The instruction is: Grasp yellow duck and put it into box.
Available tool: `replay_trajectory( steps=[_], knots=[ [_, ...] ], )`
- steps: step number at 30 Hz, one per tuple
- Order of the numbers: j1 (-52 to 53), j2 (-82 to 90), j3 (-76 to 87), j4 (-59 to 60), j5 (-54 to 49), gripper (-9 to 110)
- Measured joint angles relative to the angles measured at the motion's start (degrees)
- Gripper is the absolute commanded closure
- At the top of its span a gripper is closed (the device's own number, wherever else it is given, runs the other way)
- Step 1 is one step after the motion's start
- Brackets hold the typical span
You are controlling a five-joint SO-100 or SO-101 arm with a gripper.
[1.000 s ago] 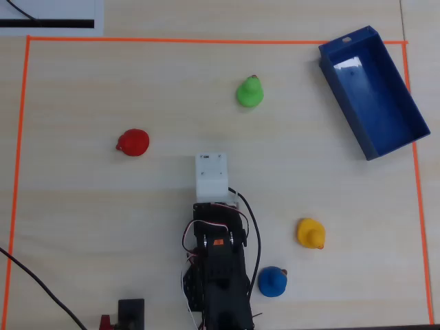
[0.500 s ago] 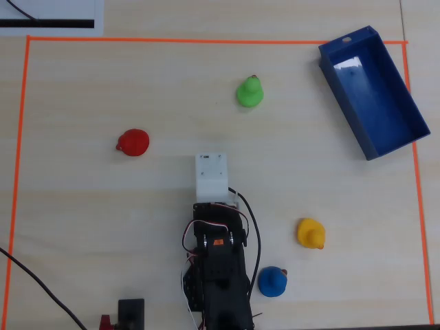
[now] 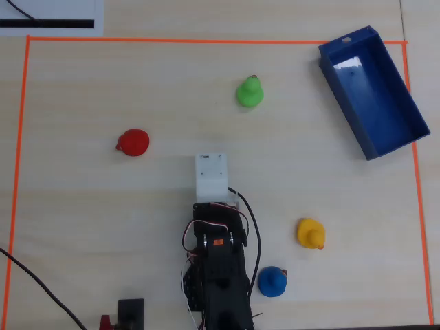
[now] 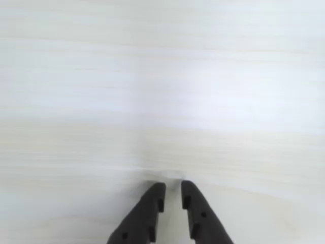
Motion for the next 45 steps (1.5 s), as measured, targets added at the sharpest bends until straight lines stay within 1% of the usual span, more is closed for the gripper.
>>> replay_trajectory(
  steps=[14,18,22,27,30,33,39,41,45],
  knots=[
    [0.0,-0.1,0.9,-1.0,-1.0,101],
    [1.8,-2.5,0.2,-9.7,-0.4,101],
    [2.7,-9.7,-6.0,-17.3,-0.4,98],
    [5.9,-21.3,-19.3,-19.3,4.2,94],
    [10.5,-27.6,-28.0,-20.9,10.5,89],
    [17.1,-32.1,-35.6,-23.7,19.1,85],
    [31.6,-35.0,-46.6,-23.4,35.4,72],
    [36.7,-36.3,-49.4,-21.0,38.5,70],
    [46.7,-39.0,-52.4,-16.3,39.2,68]
  ],
)
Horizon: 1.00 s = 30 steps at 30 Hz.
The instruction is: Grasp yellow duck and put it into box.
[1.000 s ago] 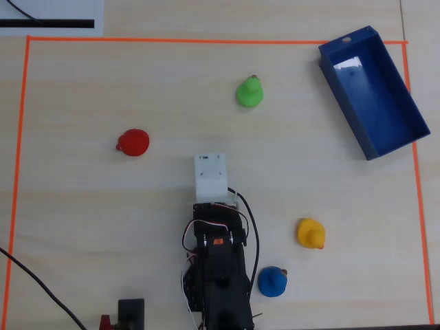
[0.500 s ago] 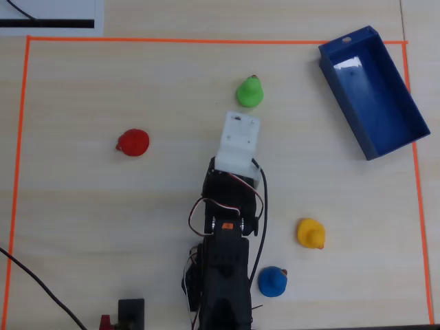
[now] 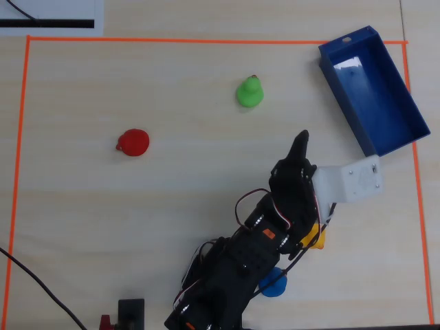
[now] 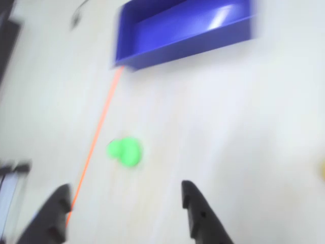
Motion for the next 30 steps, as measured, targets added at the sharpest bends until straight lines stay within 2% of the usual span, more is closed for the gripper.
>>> replay_trajectory(
  steps=[13,22,27,30],
  knots=[
    [21.4,-17.2,-10.6,16.5,2.8,64],
    [24.9,-25.6,-18.2,32.3,4.8,60],
    [29.6,-28.9,-18.5,37.5,0.0,51],
    [32.0,-30.4,-18.5,37.6,-2.4,50]
  ],
)
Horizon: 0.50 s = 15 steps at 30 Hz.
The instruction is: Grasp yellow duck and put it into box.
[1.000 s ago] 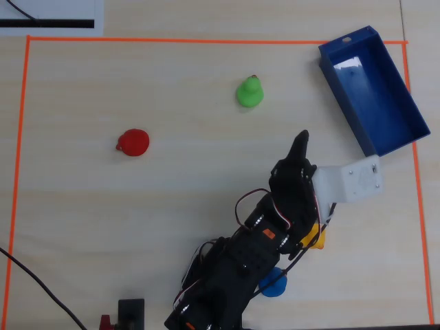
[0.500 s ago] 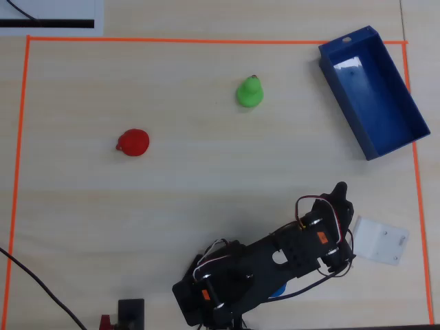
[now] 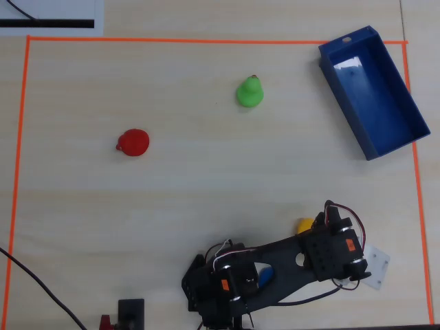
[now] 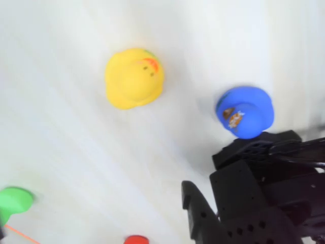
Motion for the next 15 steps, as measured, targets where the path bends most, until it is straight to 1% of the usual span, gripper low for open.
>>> replay_trajectory(
  steps=[3,11,15],
  knots=[
    [1.2,-1.1,1.4,-3.8,-1.5,51],
    [3.1,-4.7,12.4,-21.7,-5.2,52],
    [3.1,-5.9,14.9,-25.0,-6.2,52]
  ],
)
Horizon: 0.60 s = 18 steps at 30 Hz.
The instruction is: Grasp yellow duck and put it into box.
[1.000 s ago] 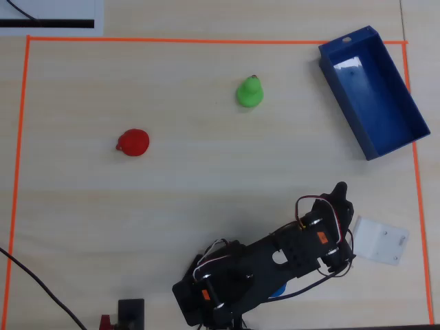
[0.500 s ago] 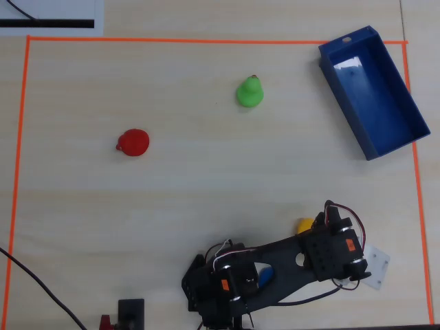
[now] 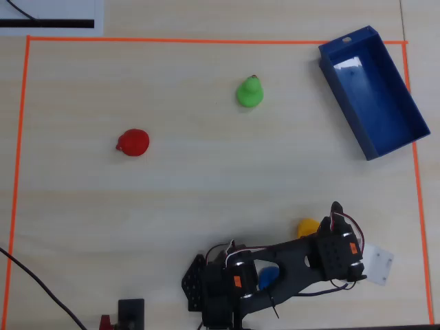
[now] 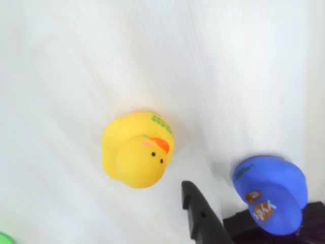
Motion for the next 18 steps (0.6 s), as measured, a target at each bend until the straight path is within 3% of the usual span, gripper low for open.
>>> replay_trajectory(
  steps=[14,18],
  knots=[
    [2.7,-4.6,5.9,-4.2,-4.0,53],
    [2.7,-6.6,6.1,-6.0,-4.1,59]
  ],
)
